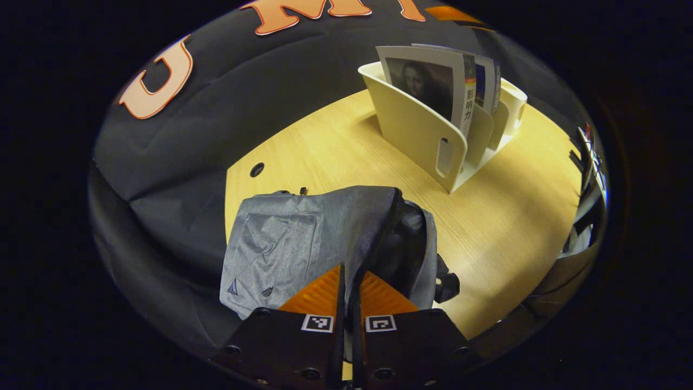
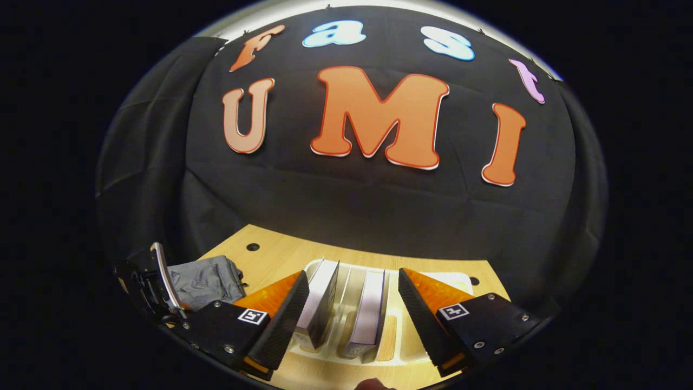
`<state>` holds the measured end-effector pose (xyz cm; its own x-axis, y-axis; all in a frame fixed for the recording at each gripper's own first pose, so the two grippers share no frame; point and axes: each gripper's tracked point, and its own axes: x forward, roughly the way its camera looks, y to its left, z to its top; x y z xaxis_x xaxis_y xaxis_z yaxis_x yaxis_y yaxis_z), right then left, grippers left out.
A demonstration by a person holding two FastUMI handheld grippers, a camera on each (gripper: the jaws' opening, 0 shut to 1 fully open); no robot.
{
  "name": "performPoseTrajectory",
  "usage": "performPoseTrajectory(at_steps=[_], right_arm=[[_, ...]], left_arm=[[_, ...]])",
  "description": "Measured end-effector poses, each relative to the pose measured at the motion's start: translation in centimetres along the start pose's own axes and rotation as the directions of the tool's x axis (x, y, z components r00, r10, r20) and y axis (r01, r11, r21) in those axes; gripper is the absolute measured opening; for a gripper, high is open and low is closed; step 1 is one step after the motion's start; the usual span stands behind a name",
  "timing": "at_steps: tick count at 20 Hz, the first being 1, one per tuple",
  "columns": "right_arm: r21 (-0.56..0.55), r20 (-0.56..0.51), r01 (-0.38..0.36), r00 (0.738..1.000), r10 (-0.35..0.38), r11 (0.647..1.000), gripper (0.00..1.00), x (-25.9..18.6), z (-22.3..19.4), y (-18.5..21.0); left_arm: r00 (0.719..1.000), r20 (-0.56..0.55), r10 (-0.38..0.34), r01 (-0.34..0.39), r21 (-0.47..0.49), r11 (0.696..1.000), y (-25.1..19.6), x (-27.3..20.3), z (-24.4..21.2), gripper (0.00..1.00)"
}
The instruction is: Open the schoolbag, grab two books from the bookshelf and put them into the schoolbag.
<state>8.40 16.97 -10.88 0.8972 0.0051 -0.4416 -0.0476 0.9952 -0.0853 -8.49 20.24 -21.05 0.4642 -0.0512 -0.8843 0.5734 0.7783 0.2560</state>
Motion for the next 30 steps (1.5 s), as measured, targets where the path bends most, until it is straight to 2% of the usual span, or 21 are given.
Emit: performPoseTrajectory(at_steps=[4,9,12,18,19,20,22,23,26,28,30], right_arm=[[0.015,-0.136,0.038,0.99,-0.036,0.999,0.99,1.3,-0.8,1.2],[0.068,-0.255,0.071,0.966,-0.051,0.995,0.99,2.1,-0.6,2.6],[0.042,-0.319,0.105,0.944,-0.086,0.994,1.0,2.3,-1.0,2.8],[0.044,-0.467,0.074,0.883,-0.045,0.996,0.99,3.4,-1.7,4.6],[0.055,-0.491,0.071,0.87,-0.034,0.996,0.99,4.0,-2.0,4.7],[0.066,-0.533,0.065,0.846,-0.02,0.996,1.0,4.6,-2.9,5.0],[0.074,-0.619,0.076,0.785,-0.014,0.994,0.99,5.5,-4.8,5.1],[0.063,-0.655,0.089,0.755,-0.026,0.994,0.98,6.2,-5.7,4.7],[0.052,-0.737,0.112,0.674,-0.037,0.992,0.9,7.4,-7.8,4.2],[0.072,-0.769,0.122,0.638,-0.022,0.99,0.84,7.9,-8.8,4.5],[0.097,-0.786,0.123,0.619,0.0,0.988,0.77,8.4,-9.2,4.9]], left_arm=[[0.99,-0.009,-0.142,0.142,0.008,0.99,2.2,-1.3,0.6,0.06],[0.956,-0.036,-0.291,0.29,-0.029,0.957,4.5,-2.7,1.8,0.06],[0.943,-0.042,-0.329,0.329,-0.004,0.944,5.9,-3.4,2.3,0.06],[0.925,-0.049,-0.376,0.379,0.049,0.924,7.5,-4.7,3.4,0.06],[0.924,-0.048,-0.38,0.382,0.054,0.923,7.9,-4.8,3.5,0.06],[0.926,-0.048,-0.374,0.377,0.055,0.925,8.5,-4.9,3.5,0.06],[0.928,-0.044,-0.369,0.371,0.052,0.927,9.4,-5.0,3.6,0.08],[0.928,-0.041,-0.371,0.372,0.048,0.927,9.4,-5.0,3.5,0.06],[0.927,-0.038,-0.374,0.375,0.031,0.926,9.5,-4.8,3.3,0.06],[0.925,-0.036,-0.377,0.378,0.022,0.925,9.5,-4.7,3.2,0.06],[0.925,-0.037,-0.378,0.378,0.013,0.926,9.6,-4.5,3.1,0.06]])
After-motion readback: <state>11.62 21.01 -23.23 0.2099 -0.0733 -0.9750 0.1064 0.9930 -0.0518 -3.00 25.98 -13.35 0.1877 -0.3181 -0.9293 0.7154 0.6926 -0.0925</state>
